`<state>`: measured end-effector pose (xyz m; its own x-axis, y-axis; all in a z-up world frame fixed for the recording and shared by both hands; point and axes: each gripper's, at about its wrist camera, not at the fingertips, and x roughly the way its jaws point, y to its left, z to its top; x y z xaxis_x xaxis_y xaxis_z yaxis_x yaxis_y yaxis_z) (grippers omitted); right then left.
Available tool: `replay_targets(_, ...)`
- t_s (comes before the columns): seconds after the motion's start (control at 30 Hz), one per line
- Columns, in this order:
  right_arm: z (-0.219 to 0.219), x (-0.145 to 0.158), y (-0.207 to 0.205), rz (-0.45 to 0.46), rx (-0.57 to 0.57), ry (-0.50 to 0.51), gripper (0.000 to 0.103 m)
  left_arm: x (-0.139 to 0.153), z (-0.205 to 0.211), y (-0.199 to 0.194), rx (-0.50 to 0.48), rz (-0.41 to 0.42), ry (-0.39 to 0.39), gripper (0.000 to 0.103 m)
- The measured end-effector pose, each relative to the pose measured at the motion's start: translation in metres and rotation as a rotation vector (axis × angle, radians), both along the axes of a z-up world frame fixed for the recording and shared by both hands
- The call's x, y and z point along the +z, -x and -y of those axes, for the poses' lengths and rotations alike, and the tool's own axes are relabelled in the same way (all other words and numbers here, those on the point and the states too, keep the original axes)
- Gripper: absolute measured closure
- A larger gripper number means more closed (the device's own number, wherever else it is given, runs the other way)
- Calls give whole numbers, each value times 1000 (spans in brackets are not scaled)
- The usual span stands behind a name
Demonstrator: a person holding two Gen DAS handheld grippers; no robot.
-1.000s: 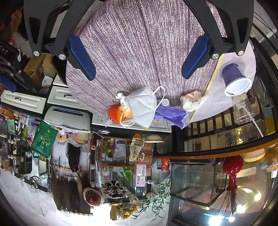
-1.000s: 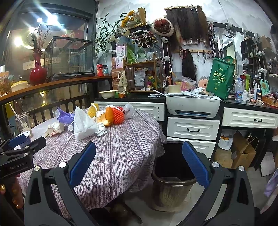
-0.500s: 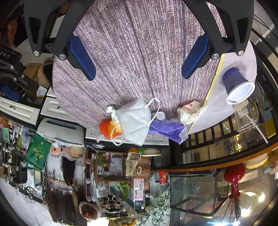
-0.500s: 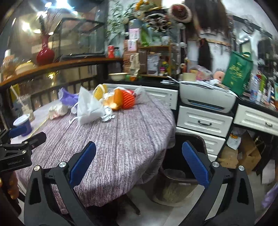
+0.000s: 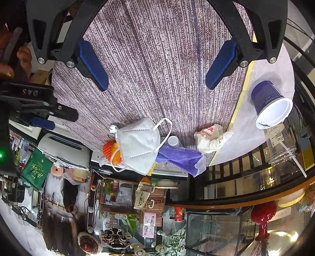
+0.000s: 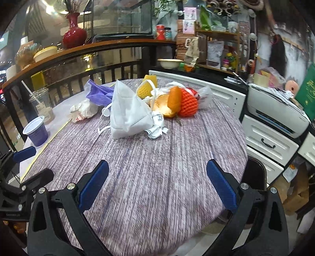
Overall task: Collect trash
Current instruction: 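Reach the right tool to the white face mask and close on it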
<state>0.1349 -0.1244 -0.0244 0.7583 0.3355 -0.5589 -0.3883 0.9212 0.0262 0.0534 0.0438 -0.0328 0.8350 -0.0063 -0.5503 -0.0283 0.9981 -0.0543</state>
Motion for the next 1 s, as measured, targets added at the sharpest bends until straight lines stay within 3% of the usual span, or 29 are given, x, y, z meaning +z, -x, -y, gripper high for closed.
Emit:
replay_targets(0.33,-47,9,-58,-51,154,22,7,-1,-10,-21,-8,-35,6,5)
replay_targets(0.53,-75,10,-84,-58,201,40,22,-5,-24,-41,-3,-78,25,5)
replay_targets(0.63,-84,9,-93,-48,206,48,33,-6,-28,-47,-5,-84,25,5)
replay_targets(0.9,-98,-1,-103,-40,235,93,86,-7,-29,-57,-28,-105,13,5)
replay_targets(1.0,-92,0,-104,-42,247,68,94,-9,-32,-64,-29,-122,34,5)
